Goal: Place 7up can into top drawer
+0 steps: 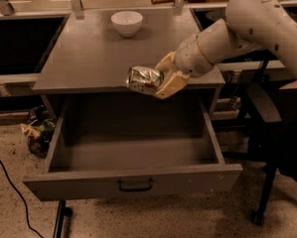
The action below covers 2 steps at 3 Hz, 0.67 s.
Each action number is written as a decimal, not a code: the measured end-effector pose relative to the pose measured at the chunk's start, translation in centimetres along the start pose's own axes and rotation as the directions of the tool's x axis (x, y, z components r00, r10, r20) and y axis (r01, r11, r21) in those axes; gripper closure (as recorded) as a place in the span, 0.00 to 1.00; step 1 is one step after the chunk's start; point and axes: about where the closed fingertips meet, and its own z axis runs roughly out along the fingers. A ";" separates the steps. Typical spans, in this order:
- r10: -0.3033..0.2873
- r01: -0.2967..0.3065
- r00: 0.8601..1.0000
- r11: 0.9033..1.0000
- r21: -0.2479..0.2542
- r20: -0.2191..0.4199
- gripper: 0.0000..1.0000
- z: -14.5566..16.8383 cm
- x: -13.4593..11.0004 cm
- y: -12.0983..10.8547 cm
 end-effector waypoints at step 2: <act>0.275 -0.279 0.960 0.957 -0.079 -0.062 1.00 3.6 4.8 9.6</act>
Offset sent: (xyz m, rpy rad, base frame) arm -0.1011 -0.0177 -0.1321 0.0333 0.3932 -0.2547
